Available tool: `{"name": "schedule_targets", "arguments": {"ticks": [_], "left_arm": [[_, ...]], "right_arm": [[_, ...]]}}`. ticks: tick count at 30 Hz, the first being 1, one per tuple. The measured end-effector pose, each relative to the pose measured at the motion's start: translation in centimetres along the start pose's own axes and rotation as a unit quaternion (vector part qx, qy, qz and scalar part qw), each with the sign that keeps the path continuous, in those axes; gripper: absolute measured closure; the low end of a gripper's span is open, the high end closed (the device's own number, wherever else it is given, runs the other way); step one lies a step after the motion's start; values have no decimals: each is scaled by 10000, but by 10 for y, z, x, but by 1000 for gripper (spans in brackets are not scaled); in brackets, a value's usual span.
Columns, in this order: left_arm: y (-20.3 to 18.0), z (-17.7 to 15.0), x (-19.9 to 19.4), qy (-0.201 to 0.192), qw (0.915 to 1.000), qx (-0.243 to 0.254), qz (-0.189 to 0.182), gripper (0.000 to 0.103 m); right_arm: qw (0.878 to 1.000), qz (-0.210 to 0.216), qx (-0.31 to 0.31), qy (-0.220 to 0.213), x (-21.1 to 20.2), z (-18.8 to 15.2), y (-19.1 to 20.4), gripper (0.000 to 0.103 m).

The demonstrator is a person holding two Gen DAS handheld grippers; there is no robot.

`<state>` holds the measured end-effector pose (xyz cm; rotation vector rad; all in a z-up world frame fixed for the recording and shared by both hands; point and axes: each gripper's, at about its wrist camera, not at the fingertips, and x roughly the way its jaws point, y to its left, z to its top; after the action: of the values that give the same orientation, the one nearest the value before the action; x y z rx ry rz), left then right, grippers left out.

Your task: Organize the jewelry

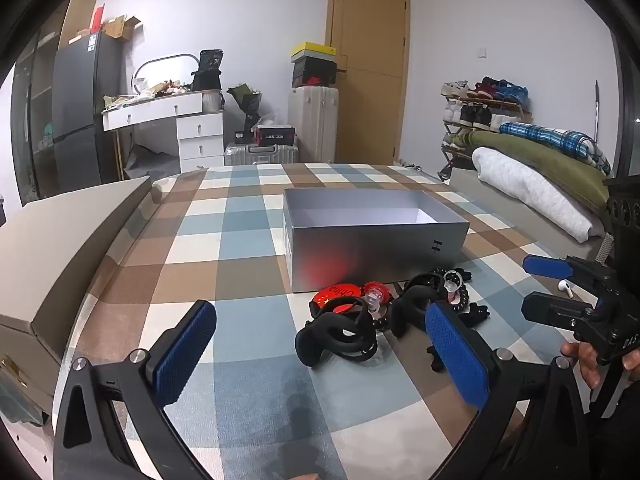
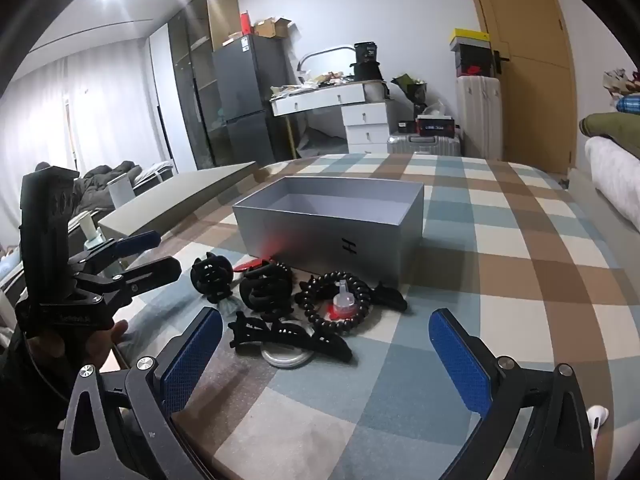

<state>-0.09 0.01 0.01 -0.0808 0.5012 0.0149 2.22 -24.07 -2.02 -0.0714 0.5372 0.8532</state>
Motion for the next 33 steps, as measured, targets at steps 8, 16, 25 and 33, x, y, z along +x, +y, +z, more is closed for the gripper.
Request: {"name": "schedule_targets", "arguments": {"ticks": [8, 16, 25, 33], "left_arm": [[0, 0, 0, 35, 10000, 0, -2, 1], [2, 0, 1, 42, 10000, 5, 2, 1], [4, -2, 2, 46, 10000, 20, 14, 1], [3, 0, 3, 43, 10000, 10, 6, 1]], "right_arm": [[10000, -1, 2, 50, 1, 0, 0, 0], [10000, -10, -20, 60, 0, -1, -2, 0], [10000, -29, 5, 90, 2, -1, 0, 0], [9999, -39, 16, 114, 3, -1, -1, 0]]}}
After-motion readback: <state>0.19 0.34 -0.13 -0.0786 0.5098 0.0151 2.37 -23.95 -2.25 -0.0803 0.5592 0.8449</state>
